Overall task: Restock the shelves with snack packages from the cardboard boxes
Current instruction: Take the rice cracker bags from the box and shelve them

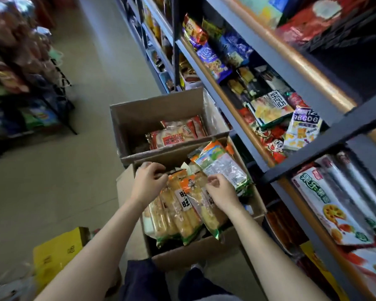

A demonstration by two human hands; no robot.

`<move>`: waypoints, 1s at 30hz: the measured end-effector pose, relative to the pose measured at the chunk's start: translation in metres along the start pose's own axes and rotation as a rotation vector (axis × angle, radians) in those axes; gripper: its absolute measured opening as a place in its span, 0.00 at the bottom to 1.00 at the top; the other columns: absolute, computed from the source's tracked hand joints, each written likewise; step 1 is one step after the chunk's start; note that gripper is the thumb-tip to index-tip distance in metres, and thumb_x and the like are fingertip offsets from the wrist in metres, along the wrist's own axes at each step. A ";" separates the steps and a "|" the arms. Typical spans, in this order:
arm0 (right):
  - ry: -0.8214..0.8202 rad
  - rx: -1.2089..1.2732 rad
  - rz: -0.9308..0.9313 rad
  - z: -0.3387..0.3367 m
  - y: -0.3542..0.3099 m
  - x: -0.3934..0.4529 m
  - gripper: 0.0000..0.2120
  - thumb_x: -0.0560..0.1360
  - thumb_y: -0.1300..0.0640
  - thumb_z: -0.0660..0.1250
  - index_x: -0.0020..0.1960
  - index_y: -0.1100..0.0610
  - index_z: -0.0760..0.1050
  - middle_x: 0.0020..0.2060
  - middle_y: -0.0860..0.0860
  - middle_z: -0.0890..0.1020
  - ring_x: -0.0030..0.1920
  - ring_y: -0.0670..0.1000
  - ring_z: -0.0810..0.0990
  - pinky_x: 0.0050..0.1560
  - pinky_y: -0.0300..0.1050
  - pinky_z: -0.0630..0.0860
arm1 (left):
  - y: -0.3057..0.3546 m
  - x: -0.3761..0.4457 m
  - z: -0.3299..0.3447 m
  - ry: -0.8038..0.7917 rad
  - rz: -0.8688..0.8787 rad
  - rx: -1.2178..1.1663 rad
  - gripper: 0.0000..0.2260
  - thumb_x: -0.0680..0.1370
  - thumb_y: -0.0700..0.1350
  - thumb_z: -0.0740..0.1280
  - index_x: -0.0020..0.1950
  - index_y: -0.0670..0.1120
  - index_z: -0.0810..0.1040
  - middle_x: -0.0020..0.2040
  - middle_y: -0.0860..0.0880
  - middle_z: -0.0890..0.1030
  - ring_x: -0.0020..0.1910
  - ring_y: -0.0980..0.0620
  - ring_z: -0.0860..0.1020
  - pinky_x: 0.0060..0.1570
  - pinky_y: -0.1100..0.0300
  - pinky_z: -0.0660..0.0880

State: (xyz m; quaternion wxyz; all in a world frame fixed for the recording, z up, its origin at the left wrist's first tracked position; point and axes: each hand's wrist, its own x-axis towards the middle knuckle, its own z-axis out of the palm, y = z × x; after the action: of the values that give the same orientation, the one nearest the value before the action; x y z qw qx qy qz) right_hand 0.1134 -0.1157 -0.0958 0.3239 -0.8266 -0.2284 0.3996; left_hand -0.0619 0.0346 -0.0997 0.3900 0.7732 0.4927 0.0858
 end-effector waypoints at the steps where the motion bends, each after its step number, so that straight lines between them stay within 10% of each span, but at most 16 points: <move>1: 0.037 0.002 -0.009 0.004 -0.012 0.015 0.08 0.80 0.54 0.65 0.59 0.51 0.74 0.51 0.49 0.79 0.46 0.45 0.77 0.39 0.39 0.72 | -0.002 0.019 -0.007 -0.010 0.010 0.009 0.13 0.77 0.48 0.71 0.61 0.48 0.81 0.59 0.53 0.74 0.60 0.50 0.75 0.61 0.54 0.74; 11: 0.196 -0.078 -0.012 0.065 -0.131 0.189 0.07 0.78 0.58 0.66 0.55 0.53 0.77 0.49 0.48 0.80 0.49 0.50 0.78 0.45 0.43 0.72 | -0.057 0.206 -0.047 -0.134 0.036 0.047 0.20 0.78 0.51 0.70 0.69 0.47 0.76 0.67 0.47 0.74 0.67 0.47 0.69 0.68 0.50 0.69; 22: 0.192 -0.170 0.531 0.103 -0.097 0.331 0.43 0.70 0.50 0.78 0.76 0.63 0.60 0.71 0.60 0.72 0.69 0.60 0.73 0.69 0.52 0.71 | -0.115 0.277 -0.029 -0.302 -0.025 -0.082 0.22 0.79 0.51 0.70 0.71 0.48 0.74 0.67 0.48 0.74 0.68 0.48 0.70 0.67 0.54 0.68; 30: 0.046 -0.122 0.454 0.114 -0.103 0.330 0.31 0.70 0.50 0.78 0.69 0.58 0.73 0.61 0.49 0.79 0.62 0.55 0.77 0.67 0.53 0.72 | -0.120 0.279 -0.020 -0.327 -0.026 -0.139 0.19 0.77 0.49 0.71 0.67 0.48 0.77 0.61 0.48 0.76 0.63 0.48 0.73 0.64 0.55 0.70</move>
State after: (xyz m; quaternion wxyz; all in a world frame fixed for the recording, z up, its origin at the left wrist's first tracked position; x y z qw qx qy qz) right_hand 0.1988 0.2050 -0.2447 0.1805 -0.8836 -0.0530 0.4288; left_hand -0.0156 0.3015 -0.2389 0.5184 0.7416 0.4256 -0.0126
